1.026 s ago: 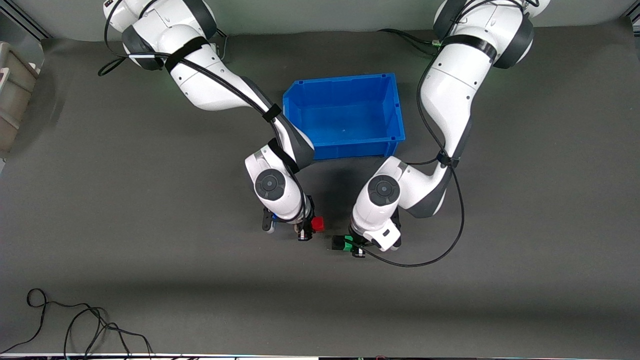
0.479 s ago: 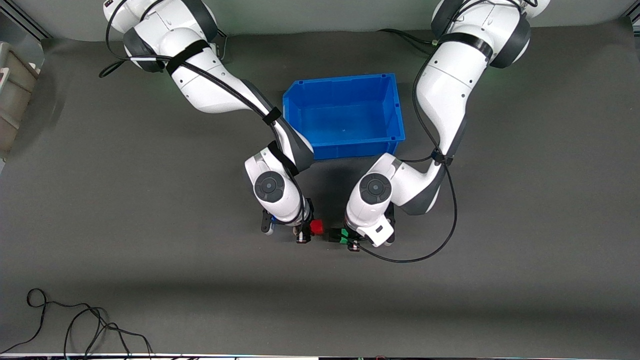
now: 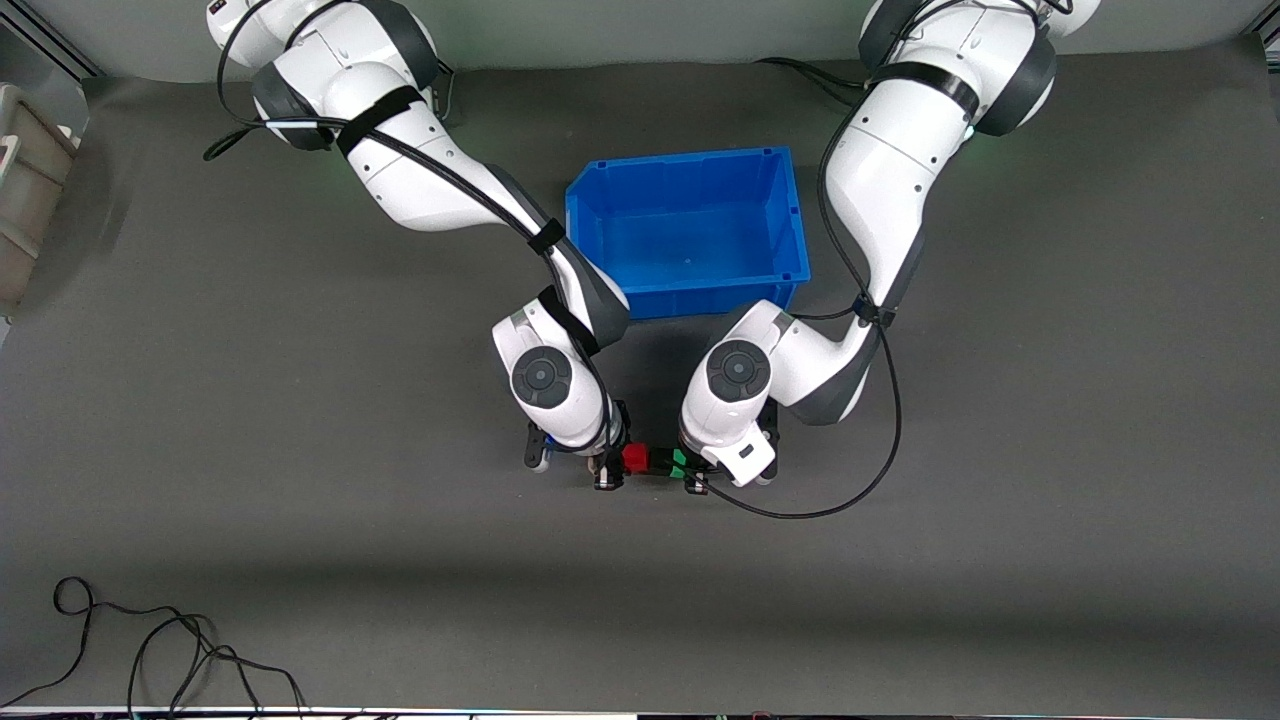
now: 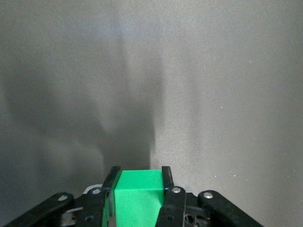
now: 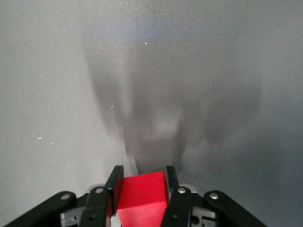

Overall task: Attach green and red cubes to black cube
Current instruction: 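Lower the red cube and the green cube beside the black cube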

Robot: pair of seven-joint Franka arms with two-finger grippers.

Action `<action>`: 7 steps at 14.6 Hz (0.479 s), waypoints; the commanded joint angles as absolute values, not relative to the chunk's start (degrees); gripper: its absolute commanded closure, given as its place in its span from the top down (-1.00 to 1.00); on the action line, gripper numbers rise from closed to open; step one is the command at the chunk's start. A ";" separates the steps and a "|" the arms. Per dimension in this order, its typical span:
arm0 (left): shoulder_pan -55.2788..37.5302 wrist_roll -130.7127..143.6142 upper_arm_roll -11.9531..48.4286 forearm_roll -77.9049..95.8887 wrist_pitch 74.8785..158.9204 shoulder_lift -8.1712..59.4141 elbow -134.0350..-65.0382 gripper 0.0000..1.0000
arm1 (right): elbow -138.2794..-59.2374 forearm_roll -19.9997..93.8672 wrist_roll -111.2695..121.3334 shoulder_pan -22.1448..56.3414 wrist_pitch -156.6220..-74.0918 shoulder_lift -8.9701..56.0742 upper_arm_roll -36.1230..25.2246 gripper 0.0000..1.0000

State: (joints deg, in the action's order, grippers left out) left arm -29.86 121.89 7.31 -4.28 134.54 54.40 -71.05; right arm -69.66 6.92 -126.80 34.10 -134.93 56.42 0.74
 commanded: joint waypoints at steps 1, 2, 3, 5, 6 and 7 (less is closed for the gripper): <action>-30.50 121.38 7.38 -4.39 133.86 54.58 -69.87 -0.96 | -66.36 5.62 -129.55 35.60 -135.09 58.62 0.44 -1.00; -30.50 120.85 7.30 -4.39 133.86 54.67 -69.87 -0.54 | -66.36 5.62 -129.55 35.60 -135.09 58.62 0.44 -1.00; -30.50 120.33 7.38 -4.39 133.86 54.67 -69.87 -0.47 | -66.36 5.62 -129.55 35.60 -135.17 58.62 0.44 -1.00; -30.50 120.32 7.38 -4.39 133.86 54.67 -69.87 -0.43 | -66.27 5.62 -129.46 35.60 -135.35 58.62 0.44 -1.00; -30.50 120.24 7.38 -4.39 133.86 54.67 -69.87 -0.37 | -66.27 5.62 -129.20 35.60 -135.35 58.62 0.44 -1.00; -30.50 120.32 7.38 -4.39 133.77 54.67 -69.87 -0.45 | -66.18 5.62 -129.20 35.60 -135.44 58.62 0.44 -0.74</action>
State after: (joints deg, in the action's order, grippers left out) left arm -29.84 120.80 7.18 -4.45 134.41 54.40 -71.10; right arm -69.45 6.66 -127.10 34.41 -134.93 56.85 0.75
